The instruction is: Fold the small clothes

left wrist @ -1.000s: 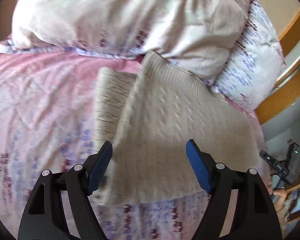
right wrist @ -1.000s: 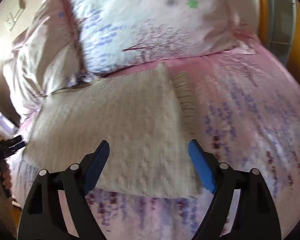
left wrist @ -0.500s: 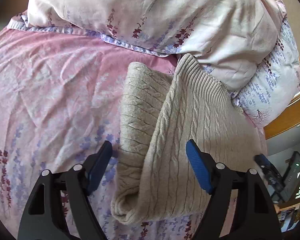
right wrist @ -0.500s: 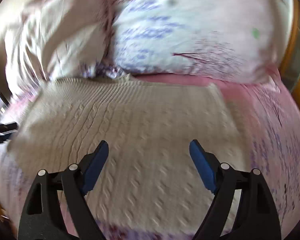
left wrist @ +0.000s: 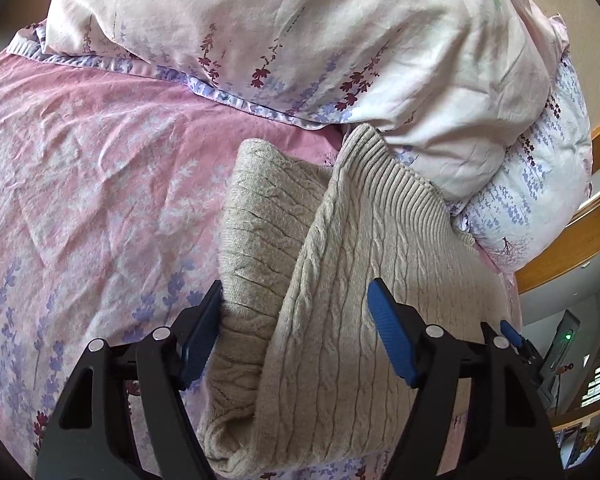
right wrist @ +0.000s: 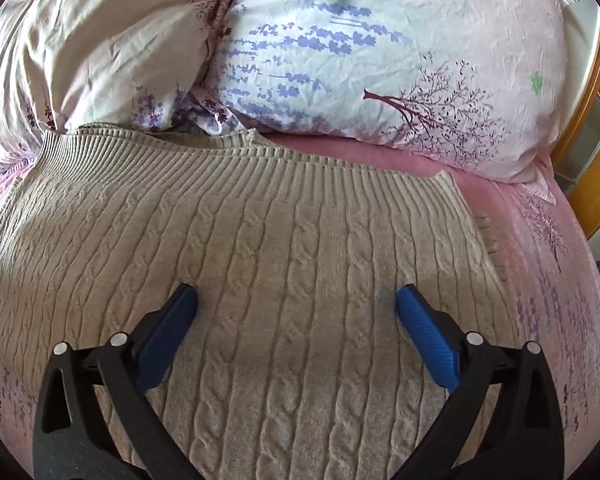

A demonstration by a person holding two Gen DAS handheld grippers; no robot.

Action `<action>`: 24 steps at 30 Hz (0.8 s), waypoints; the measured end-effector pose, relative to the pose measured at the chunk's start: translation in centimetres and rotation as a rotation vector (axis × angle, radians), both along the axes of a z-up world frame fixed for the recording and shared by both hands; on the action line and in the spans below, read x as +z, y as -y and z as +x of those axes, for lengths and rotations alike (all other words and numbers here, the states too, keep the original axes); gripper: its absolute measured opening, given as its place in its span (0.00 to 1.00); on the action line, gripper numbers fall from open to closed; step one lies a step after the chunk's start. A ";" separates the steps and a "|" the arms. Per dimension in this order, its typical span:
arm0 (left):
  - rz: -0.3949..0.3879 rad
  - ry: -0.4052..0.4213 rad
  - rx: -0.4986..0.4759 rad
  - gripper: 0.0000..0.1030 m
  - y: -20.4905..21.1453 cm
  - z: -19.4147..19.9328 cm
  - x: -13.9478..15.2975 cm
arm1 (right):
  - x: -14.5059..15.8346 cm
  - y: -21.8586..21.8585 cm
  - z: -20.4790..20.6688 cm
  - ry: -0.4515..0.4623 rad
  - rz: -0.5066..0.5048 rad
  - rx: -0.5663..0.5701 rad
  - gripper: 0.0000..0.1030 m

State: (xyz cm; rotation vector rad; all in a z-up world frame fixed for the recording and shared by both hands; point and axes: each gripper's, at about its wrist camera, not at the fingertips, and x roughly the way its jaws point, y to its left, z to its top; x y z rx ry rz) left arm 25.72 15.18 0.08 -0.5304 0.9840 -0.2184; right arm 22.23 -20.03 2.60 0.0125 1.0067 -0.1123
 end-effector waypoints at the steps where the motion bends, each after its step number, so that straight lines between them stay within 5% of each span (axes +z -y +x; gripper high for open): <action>1: -0.011 0.000 0.003 0.68 -0.1 0.0 -0.1 | -0.1 0.1 0.0 -0.001 0.007 -0.004 0.98; 5: -0.026 -0.007 0.041 0.58 -0.7 -0.1 -0.3 | -0.1 0.1 0.0 -0.001 0.011 -0.013 0.98; 15: -0.082 -0.005 0.054 0.51 -0.3 0.0 -0.4 | -0.4 0.5 0.2 0.000 0.027 -0.013 0.98; 24: -0.164 -0.023 0.069 0.28 -0.1 0.4 -1.0 | -0.4 0.6 0.2 0.001 0.028 -0.016 0.98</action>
